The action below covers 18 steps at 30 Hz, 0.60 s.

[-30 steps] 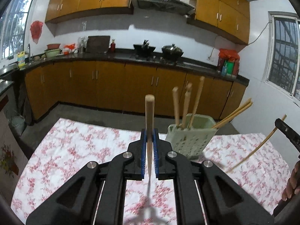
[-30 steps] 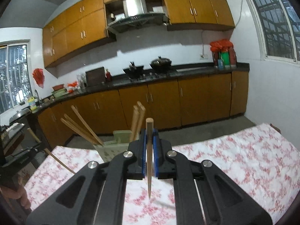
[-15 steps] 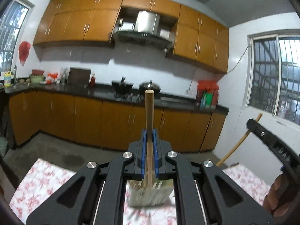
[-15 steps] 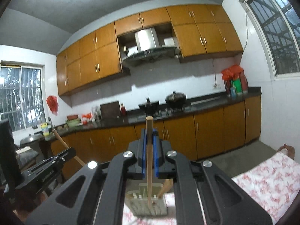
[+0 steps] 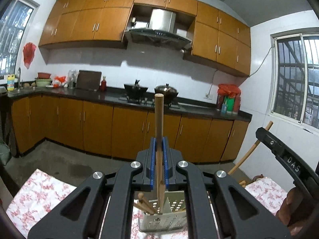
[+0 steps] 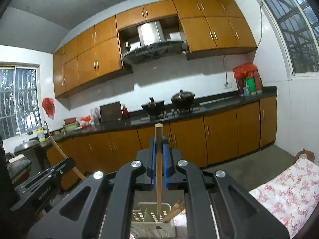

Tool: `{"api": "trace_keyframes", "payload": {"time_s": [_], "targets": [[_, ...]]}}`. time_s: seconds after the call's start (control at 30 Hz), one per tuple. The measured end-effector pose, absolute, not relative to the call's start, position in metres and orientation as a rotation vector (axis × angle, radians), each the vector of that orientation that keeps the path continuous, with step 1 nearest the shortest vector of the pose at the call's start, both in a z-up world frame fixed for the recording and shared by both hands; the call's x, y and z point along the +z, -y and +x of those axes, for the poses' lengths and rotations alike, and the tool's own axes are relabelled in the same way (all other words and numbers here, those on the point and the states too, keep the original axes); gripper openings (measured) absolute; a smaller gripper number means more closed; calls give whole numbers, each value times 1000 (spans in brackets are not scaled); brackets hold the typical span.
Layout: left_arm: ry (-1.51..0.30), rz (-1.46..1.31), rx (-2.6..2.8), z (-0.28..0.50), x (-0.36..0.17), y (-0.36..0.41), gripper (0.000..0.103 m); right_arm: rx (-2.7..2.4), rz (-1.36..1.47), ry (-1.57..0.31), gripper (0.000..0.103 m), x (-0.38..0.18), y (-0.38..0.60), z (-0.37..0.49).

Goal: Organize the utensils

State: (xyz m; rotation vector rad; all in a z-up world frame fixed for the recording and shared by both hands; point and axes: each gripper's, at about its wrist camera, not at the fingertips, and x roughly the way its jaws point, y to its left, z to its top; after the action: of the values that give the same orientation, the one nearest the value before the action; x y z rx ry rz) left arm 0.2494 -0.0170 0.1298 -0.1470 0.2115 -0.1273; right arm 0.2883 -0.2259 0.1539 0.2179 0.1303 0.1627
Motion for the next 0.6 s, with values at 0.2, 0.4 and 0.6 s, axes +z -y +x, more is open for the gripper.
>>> {"api": "trace_keyframes", "payload": {"time_s": [0.2,0.4,0.6], "targets": [[-253,-170,-133,252,123,10,8,167,213,-180,10,143,224,294],[-233,-183,-107,243,134,2,30,156,210,-158,21,151,229,280],[-214,-175,-83,220,144,-10,40,134,192,-131,48,156,242,242]]}}
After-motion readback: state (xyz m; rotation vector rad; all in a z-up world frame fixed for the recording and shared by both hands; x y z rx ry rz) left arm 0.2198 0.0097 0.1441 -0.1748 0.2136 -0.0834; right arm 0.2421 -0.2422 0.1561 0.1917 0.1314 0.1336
